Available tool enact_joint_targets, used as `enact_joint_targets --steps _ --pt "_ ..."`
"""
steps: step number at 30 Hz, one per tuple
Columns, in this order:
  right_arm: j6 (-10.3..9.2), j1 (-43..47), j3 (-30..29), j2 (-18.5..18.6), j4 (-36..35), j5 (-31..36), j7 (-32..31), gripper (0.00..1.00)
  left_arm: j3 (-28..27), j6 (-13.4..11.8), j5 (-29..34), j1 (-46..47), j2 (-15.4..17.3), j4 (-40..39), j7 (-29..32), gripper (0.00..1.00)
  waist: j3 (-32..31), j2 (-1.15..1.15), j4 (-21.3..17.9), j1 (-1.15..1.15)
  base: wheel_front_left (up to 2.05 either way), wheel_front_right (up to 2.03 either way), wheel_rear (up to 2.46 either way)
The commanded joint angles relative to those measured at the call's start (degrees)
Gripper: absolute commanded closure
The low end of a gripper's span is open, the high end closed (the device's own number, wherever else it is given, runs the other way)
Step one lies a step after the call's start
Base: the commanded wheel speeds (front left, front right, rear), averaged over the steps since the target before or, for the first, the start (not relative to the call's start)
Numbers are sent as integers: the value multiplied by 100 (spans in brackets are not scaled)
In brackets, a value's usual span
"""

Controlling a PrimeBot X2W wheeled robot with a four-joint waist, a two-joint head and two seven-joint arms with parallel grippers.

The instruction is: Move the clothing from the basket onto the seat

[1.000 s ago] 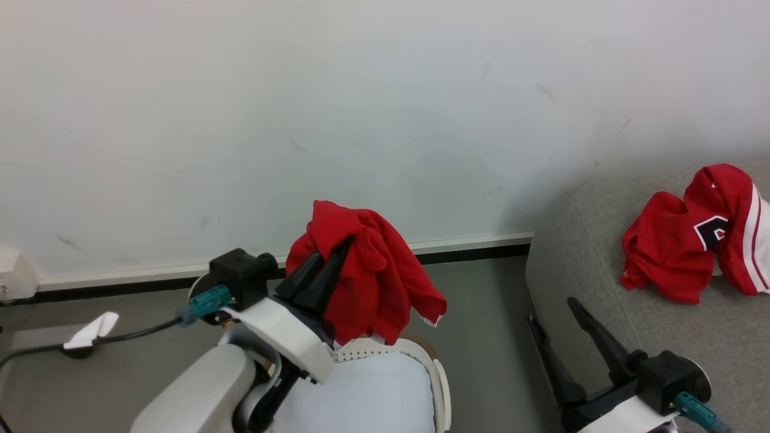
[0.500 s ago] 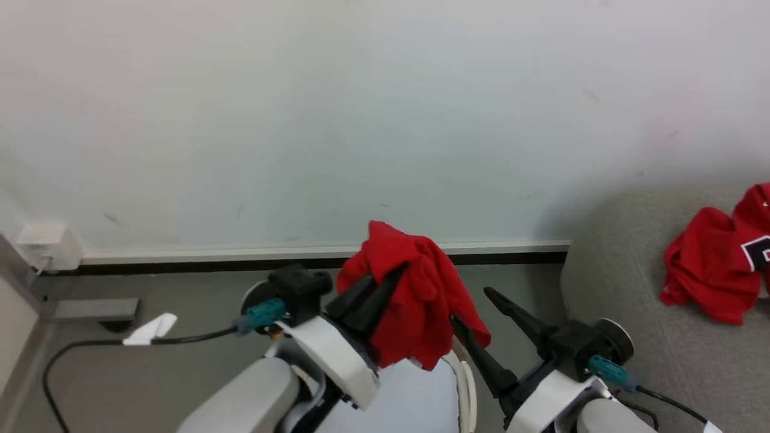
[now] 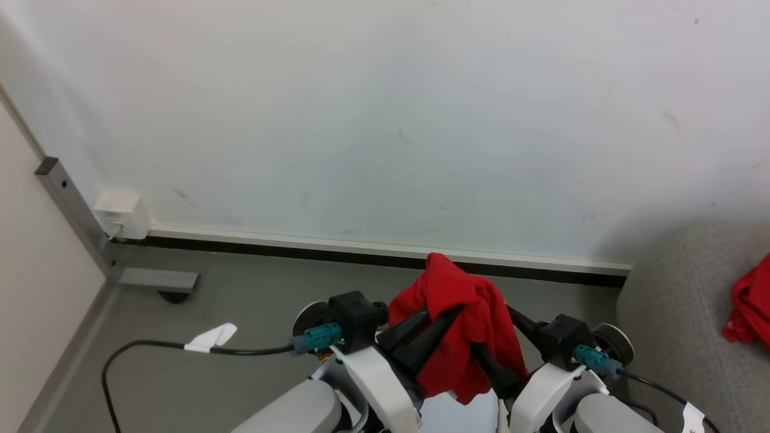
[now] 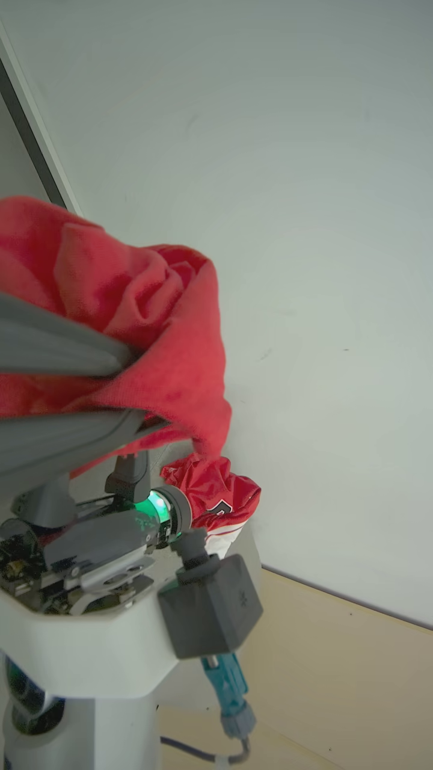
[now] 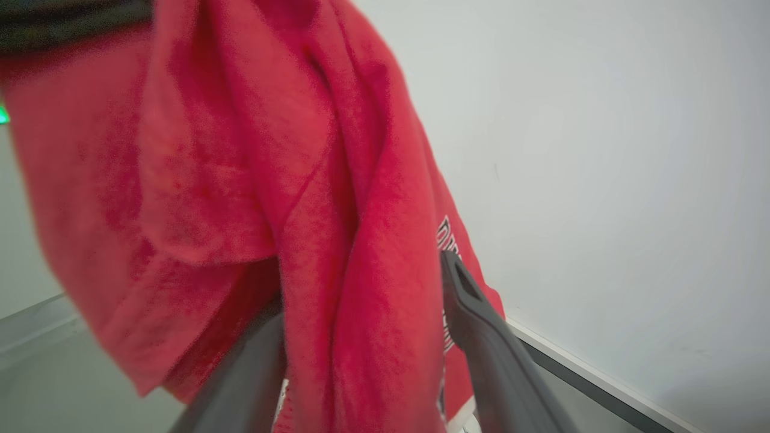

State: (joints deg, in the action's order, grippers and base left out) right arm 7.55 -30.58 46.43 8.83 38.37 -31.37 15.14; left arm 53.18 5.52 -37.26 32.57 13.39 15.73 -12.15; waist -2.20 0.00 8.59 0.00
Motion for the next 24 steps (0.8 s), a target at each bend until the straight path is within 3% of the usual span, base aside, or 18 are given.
enact_joint_targets --steps 1,6,7,8,9,19,20,21,23,24 --pt "-13 -45 7 -19 55 -40 0 0 9 15 -11 19 1 -24 2 100 -22 0 81 0 0 0 0" --pt "-13 1 -37 -68 142 -135 0 0 64 23 -29 -1 2 -62 27 100 -46 0 165 0 0 0 0" --pt "-13 7 -35 -59 139 -162 0 58 70 18 -32 -7 6 -64 27 100 -51 0 177 0 0 0 0" --pt "-13 8 -31 -63 129 -178 0 89 74 12 -36 -13 14 -64 28 100 -55 0 185 0 0 0 0" --pt "-13 10 -35 -66 109 -192 0 100 77 1 -38 -19 21 -64 30 100 -58 0 188 0 0 0 0" --pt "-13 122 -381 -32 -199 -282 0 100 -37 -119 -168 -112 140 -13 -13 100 -48 0 80 0 0 0 0" --pt "-13 150 -455 -36 -246 -313 0 100 -41 -136 -174 -120 147 -8 -17 87 -41 0 59 0 0 0 0" --pt "-13 179 -542 -50 -290 -346 0 100 -35 -134 -173 -128 152 -1 -7 59 -34 0 38 0 0 0 0" --pt "-13 215 -675 -52 -399 -442 0 100 -20 -150 -171 -129 147 -9 -5 11 -17 0 -14 0 0 0 0" --pt "-13 239 -760 -41 -442 -502 0 100 -13 -158 -177 -131 136 -16 -6 0 -10 0 -41 0 0 0 0"
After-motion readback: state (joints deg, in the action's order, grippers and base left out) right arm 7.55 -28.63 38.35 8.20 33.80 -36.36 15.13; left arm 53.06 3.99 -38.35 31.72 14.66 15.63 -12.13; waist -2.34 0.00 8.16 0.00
